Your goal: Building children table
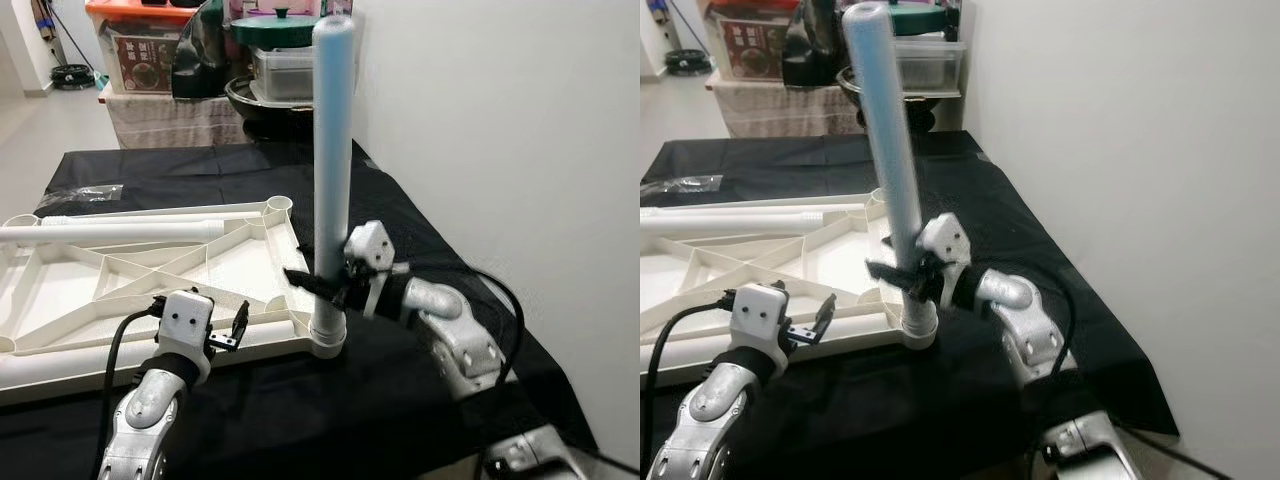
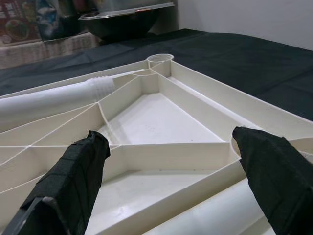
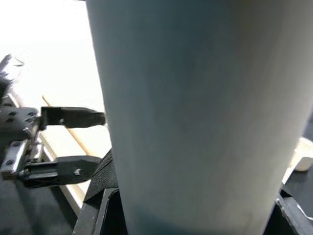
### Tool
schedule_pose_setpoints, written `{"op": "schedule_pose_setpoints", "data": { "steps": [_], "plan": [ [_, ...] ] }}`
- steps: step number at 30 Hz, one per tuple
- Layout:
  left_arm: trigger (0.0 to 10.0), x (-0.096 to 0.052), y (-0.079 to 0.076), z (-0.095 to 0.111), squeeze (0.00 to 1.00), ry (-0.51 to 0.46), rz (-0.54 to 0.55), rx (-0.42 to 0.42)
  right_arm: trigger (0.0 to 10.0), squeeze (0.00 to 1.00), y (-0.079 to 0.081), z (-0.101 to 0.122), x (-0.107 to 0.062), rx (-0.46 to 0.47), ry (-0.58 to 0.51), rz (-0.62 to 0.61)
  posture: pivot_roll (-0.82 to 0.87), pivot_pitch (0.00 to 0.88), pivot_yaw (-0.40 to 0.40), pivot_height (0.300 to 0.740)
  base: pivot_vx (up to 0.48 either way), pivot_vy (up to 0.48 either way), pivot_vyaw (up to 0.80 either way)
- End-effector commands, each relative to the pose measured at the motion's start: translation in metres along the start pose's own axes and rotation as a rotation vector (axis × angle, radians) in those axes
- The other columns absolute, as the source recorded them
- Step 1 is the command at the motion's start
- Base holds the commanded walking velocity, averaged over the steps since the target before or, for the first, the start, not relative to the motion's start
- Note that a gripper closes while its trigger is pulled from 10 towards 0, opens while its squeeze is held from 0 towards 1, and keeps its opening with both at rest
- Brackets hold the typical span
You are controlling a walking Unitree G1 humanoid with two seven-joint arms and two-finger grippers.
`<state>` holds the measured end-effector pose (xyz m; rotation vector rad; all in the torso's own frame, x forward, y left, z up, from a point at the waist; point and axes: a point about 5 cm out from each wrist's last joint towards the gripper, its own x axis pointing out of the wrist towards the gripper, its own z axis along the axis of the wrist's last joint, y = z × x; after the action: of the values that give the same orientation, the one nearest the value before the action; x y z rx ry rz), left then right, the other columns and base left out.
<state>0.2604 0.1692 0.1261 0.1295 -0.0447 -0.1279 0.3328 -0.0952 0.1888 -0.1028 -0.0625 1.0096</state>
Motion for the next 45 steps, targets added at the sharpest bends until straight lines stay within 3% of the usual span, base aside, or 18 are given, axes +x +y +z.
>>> {"op": "schedule_pose_setpoints", "data": {
  "steps": [1, 3, 14, 17, 25, 28, 31, 37, 45],
  "plan": [
    [10.0, -0.001, 0.002, -0.003, 0.00, 0.009, 0.003, -0.003, 10.0, 0.00, -0.012, -0.004, -0.006, 0.044, 0.034, -0.059, 0.09, 0.000, -0.082, 0.740, 0.000, 0.000, 0.00],
    [10.0, -0.001, 0.002, -0.003, 0.00, 0.010, 0.003, -0.004, 10.0, 0.00, -0.018, 0.003, -0.007, 0.042, 0.018, -0.074, 0.09, 0.000, -0.082, 0.740, 0.000, 0.000, 0.00],
    [10.0, -0.001, 0.006, -0.005, 0.00, 0.017, 0.016, -0.007, 10.0, 0.00, 0.014, -0.032, -0.005, 0.171, 0.111, -0.039, 0.09, 0.000, -0.077, 0.740, 0.000, 0.000, 0.00],
    [10.0, 0.000, 0.007, -0.005, 0.00, 0.019, 0.018, -0.009, 10.0, 0.00, 0.016, -0.033, -0.005, 0.185, 0.112, -0.033, 0.09, 0.000, -0.077, 0.740, 0.000, 0.000, 0.00],
    [10.0, 0.000, 0.006, -0.005, 0.00, 0.021, 0.019, -0.016, 10.0, 0.00, 0.010, -0.041, -0.007, 0.225, 0.134, -0.069, 0.08, 0.000, -0.081, 0.740, 0.000, 0.000, 0.00],
    [10.0, 0.000, 0.005, -0.006, 0.00, 0.025, 0.019, -0.020, 10.0, 0.00, 0.000, -0.056, -0.008, 0.284, 0.236, -0.177, 0.08, 0.000, -0.083, 0.740, 0.000, 0.000, 0.00],
    [10.0, 0.001, 0.004, -0.006, 0.00, 0.025, 0.016, -0.019, 10.0, 0.00, -0.004, -0.062, -0.008, 0.322, 0.272, -0.222, 0.09, 0.000, -0.087, 0.740, 0.000, 0.000, 0.00],
    [10.0, 0.001, 0.003, -0.006, 0.00, 0.023, 0.015, -0.018, 10.0, 0.00, -0.004, -0.065, -0.008, 0.368, 0.276, -0.230, 0.09, 0.000, -0.087, 0.740, 0.000, 0.000, 0.00],
    [10.0, 0.000, 0.005, -0.007, 0.00, 0.027, 0.020, -0.014, 10.0, 0.00, 0.004, -0.064, -0.009, 0.355, 0.237, -0.264, 0.09, 0.000, -0.082, 0.740, 0.000, 0.000, 0.00]
  ]
}}
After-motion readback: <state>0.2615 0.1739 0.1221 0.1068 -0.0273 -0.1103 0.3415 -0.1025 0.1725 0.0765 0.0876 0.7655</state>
